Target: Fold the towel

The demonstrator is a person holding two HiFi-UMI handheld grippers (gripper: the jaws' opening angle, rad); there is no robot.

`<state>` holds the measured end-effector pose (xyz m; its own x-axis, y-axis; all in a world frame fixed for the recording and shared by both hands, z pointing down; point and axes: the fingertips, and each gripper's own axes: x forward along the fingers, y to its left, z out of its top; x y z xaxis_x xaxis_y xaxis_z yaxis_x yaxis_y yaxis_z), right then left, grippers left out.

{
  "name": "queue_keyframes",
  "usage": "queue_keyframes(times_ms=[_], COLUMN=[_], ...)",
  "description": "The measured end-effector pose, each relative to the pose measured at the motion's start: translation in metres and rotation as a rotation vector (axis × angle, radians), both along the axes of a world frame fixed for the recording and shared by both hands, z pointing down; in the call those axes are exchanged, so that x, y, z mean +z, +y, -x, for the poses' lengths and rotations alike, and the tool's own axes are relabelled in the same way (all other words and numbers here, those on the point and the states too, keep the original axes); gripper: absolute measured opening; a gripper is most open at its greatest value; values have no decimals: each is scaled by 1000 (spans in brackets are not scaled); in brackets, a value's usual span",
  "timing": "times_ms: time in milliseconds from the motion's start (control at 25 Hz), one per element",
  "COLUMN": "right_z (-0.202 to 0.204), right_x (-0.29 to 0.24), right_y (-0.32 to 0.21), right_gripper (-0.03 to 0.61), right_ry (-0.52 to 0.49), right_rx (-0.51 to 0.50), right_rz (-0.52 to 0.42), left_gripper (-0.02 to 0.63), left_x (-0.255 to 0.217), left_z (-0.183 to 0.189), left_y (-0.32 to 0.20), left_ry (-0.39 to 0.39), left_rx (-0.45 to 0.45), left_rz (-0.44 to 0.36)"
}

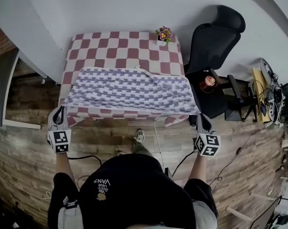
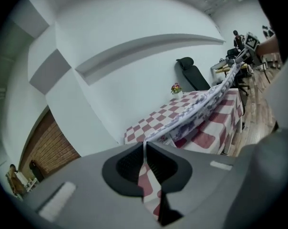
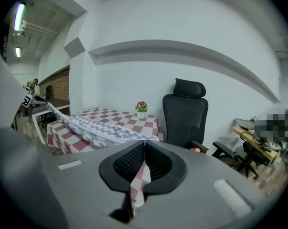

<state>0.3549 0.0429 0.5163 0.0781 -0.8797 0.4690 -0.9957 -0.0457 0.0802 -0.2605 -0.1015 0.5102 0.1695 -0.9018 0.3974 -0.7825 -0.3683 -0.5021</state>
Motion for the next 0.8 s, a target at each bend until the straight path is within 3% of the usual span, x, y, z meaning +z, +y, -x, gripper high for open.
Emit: queue_keyframes(times_ms=[440,600,800], right_z=[37,37,12], right_x=[6,9,13], right_y=[64,51,-2], right_gripper=[11,11,12], right_ry=[22,44,80], right_rx=[41,33,38], right_rz=[28,55,67], left_gripper=[21,21,21], left_x=[-10,-3,7], left_z=[37,33,14], left_y=[61,41,-9], left_ry=[-12,-4,-5], left_rx=[39,55,63], left_rz=[-31,-35,-19])
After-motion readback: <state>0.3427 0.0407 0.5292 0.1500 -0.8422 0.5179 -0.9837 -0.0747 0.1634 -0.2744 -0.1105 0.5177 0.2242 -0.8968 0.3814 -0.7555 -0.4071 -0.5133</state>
